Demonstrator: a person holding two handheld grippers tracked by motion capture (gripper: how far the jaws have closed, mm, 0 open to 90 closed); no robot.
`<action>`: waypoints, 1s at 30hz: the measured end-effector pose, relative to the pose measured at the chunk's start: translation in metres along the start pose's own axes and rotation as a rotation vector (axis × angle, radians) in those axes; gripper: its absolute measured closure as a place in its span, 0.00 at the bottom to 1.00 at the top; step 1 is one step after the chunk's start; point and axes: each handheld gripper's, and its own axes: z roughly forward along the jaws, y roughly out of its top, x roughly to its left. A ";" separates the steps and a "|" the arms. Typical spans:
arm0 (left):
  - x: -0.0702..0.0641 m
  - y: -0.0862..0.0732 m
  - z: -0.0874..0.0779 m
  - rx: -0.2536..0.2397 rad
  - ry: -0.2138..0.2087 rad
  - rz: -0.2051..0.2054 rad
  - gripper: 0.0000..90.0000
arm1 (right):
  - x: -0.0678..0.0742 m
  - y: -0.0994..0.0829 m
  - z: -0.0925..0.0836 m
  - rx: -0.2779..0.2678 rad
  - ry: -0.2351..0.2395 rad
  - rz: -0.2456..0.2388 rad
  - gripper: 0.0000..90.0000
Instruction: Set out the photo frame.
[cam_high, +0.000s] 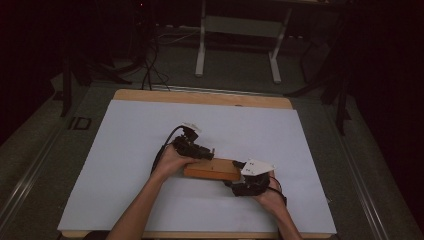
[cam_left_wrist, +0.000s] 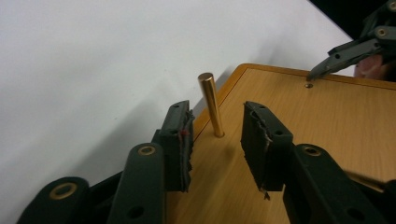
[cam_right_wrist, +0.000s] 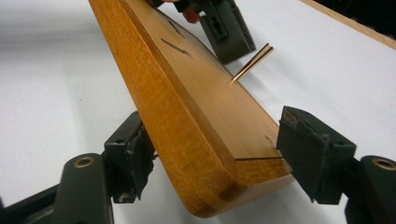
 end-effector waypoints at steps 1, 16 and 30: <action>0.001 -0.002 -0.003 -0.003 0.006 -0.001 0.67 | 0.000 0.000 0.000 -0.002 -0.001 0.002 0.33; -0.001 -0.035 -0.055 -0.158 0.135 0.061 0.64 | -0.003 0.001 -0.001 -0.013 -0.006 0.004 0.37; -0.001 -0.067 -0.072 -0.153 0.220 0.127 0.65 | -0.003 0.002 -0.001 -0.015 -0.005 0.001 0.38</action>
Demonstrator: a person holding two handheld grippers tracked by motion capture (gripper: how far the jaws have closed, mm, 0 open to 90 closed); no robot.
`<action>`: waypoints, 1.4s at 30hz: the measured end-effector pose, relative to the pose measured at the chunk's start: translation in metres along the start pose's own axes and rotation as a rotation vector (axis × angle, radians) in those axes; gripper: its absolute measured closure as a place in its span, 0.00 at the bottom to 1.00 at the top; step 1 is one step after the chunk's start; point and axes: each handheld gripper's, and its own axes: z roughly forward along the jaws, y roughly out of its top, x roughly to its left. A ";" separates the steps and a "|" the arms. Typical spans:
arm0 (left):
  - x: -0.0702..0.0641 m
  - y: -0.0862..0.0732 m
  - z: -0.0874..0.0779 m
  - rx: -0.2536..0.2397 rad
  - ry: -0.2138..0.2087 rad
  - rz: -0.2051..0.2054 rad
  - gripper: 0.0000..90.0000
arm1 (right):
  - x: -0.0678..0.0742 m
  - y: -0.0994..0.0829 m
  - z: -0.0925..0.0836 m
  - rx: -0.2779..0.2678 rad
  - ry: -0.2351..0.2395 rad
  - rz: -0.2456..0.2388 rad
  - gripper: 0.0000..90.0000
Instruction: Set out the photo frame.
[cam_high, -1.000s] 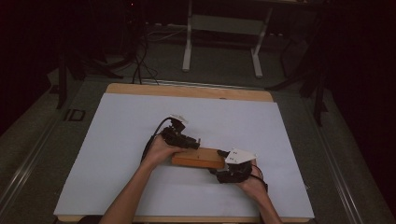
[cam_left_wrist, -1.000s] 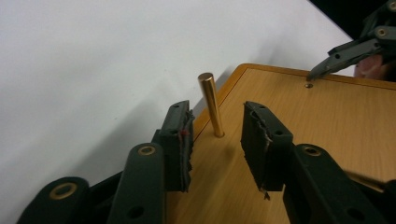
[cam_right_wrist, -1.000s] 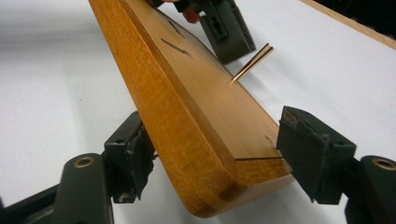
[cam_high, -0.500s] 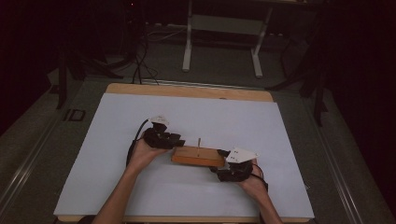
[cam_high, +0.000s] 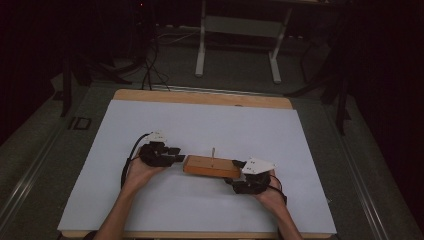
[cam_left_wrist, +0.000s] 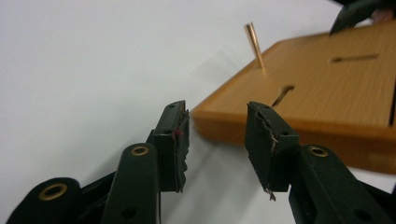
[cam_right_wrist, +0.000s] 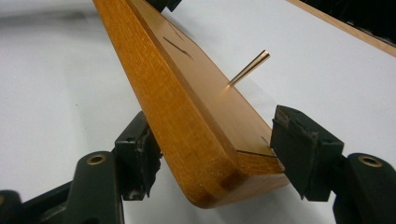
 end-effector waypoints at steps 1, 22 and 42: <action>-0.001 -0.001 -0.001 -0.004 0.002 0.006 0.65 | 0.000 0.000 0.000 0.000 0.000 -0.001 0.39; -0.039 -0.014 -0.004 0.024 0.111 0.210 0.51 | -0.006 0.001 -0.002 -0.014 -0.004 0.020 0.44; -0.049 -0.004 0.022 -0.035 0.136 0.300 0.53 | -0.013 0.000 0.001 -0.019 0.001 0.027 0.47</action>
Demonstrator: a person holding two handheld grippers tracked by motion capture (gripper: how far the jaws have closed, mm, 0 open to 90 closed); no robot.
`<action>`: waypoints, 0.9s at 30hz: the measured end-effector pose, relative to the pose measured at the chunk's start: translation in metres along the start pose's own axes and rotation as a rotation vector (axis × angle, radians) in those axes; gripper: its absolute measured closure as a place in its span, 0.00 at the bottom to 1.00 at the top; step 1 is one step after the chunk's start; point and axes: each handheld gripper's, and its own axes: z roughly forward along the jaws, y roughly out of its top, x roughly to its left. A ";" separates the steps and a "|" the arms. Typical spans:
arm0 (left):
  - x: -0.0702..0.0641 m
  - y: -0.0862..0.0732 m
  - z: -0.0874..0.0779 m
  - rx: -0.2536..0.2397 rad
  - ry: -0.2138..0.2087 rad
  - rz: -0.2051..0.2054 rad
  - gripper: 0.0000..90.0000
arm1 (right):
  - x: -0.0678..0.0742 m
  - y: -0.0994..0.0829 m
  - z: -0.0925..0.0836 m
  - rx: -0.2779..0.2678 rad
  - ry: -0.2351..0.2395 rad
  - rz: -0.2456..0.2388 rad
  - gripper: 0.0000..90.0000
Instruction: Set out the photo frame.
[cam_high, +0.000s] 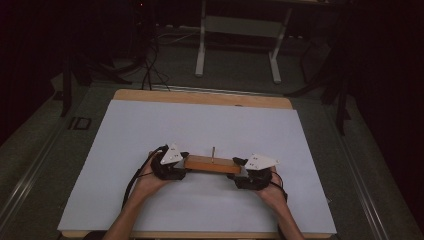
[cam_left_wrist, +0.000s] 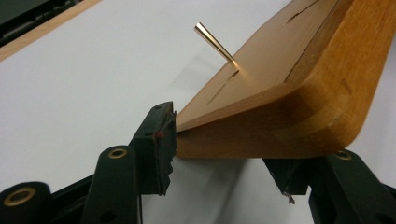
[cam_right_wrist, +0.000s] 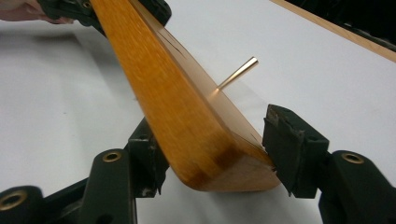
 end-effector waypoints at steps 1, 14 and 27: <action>0.000 0.000 0.000 -0.002 0.002 0.002 0.53 | -0.001 -0.001 0.001 -0.002 0.000 0.002 0.47; -0.002 0.001 0.002 -0.001 0.039 0.043 0.56 | -0.011 -0.007 0.008 0.022 -0.006 0.014 0.53; -0.002 0.003 -0.002 -0.005 0.033 0.032 0.58 | -0.014 -0.005 0.010 0.023 0.009 0.017 0.54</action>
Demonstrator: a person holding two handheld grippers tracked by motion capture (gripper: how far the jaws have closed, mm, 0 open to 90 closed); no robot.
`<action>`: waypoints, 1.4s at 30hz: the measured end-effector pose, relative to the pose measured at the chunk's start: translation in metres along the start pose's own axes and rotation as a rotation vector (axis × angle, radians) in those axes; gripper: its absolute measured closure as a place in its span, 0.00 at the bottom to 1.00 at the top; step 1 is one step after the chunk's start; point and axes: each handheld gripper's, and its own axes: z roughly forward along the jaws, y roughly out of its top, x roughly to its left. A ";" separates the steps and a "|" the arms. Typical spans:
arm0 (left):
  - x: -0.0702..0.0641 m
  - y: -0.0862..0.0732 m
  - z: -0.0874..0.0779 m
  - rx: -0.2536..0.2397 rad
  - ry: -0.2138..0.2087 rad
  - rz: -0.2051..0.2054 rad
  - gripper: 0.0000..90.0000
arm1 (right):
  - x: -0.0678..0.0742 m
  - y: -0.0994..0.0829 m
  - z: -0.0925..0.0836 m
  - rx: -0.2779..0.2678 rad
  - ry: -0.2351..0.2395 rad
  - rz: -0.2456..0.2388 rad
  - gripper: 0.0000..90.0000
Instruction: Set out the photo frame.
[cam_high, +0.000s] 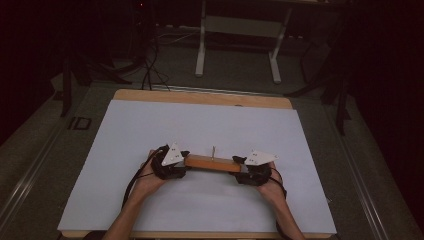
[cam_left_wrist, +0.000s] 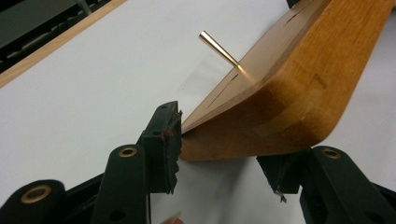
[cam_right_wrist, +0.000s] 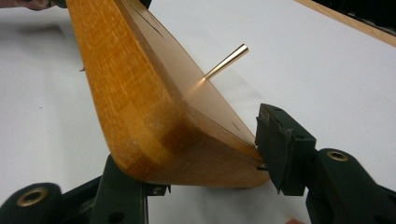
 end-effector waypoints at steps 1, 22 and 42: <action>0.000 0.000 0.000 0.000 -0.002 -0.005 0.58 | 0.000 0.000 0.000 0.000 0.000 0.001 0.54; 0.013 0.004 -0.001 -0.081 -0.030 -0.073 0.57 | -0.007 0.002 0.000 -0.025 0.044 0.038 0.62; 0.015 0.010 0.019 -0.071 -0.090 -0.051 0.48 | -0.013 -0.001 -0.003 -0.018 0.010 0.050 0.53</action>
